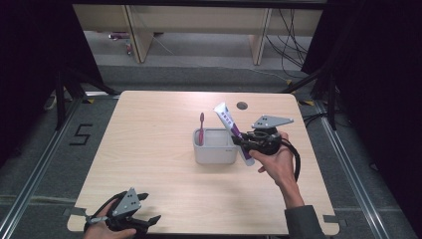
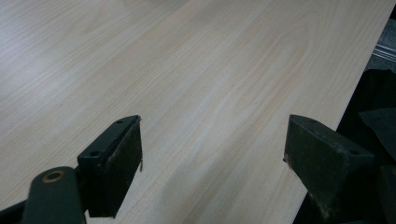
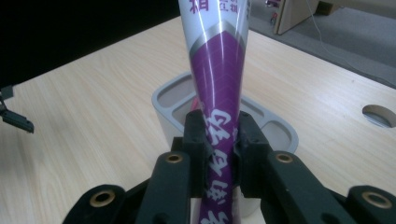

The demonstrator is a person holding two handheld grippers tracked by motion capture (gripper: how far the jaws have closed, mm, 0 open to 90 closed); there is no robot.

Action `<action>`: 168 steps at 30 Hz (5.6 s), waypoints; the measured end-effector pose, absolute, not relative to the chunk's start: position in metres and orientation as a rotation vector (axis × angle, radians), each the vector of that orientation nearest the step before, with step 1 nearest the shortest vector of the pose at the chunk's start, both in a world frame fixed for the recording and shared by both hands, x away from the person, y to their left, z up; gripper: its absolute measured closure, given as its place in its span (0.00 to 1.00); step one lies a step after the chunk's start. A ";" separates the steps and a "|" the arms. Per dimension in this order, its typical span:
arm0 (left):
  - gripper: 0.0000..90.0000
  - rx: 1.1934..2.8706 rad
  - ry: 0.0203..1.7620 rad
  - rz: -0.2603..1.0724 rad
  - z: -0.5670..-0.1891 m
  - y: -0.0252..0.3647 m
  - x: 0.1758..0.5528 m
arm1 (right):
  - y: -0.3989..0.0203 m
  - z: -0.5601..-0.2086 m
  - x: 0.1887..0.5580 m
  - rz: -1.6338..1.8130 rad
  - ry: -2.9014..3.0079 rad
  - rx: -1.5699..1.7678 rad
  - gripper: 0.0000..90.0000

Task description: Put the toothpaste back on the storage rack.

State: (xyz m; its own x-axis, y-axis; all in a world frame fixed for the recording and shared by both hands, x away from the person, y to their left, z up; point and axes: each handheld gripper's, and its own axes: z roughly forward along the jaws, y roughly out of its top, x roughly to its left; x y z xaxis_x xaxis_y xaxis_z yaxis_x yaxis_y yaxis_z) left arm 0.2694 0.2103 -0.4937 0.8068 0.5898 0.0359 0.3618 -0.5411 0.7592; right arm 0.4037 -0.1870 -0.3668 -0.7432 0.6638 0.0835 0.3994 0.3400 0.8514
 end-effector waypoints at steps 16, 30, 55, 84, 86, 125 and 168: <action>0.21 2.203 0.692 0.365 -0.494 0.211 0.269 | -0.173 -0.357 0.419 1.433 2.244 0.930 0.86; 0.21 2.210 0.685 0.375 -0.493 0.211 0.270 | -0.153 -0.363 0.438 1.507 2.187 0.919 0.86; 0.21 2.225 0.682 0.370 -0.492 0.212 0.269 | -0.126 -0.381 0.471 1.503 2.202 0.890 0.86; 0.21 2.192 0.696 0.366 -0.494 0.211 0.268 | -0.123 -0.421 0.474 1.490 2.237 0.914 0.86; 0.21 2.207 0.682 0.377 -0.494 0.212 0.268 | -0.122 -0.423 0.472 1.498 2.232 0.930 0.86; 0.21 2.224 0.671 0.356 -0.495 0.210 0.267 | -0.139 -0.417 0.458 1.503 2.175 0.916 0.67; 0.21 2.203 0.692 0.357 -0.495 0.210 0.268 | -0.200 -0.422 0.385 1.514 2.150 1.051 0.42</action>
State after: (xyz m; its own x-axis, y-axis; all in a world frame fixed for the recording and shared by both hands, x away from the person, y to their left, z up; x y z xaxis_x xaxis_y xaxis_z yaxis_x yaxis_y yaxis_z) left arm 0.2681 0.2099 -0.4954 0.8121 0.5827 0.0306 0.3622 -0.5447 0.7564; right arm 0.3851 -0.2004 -0.4219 -0.6837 0.7129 0.1559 0.3872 0.1733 0.9056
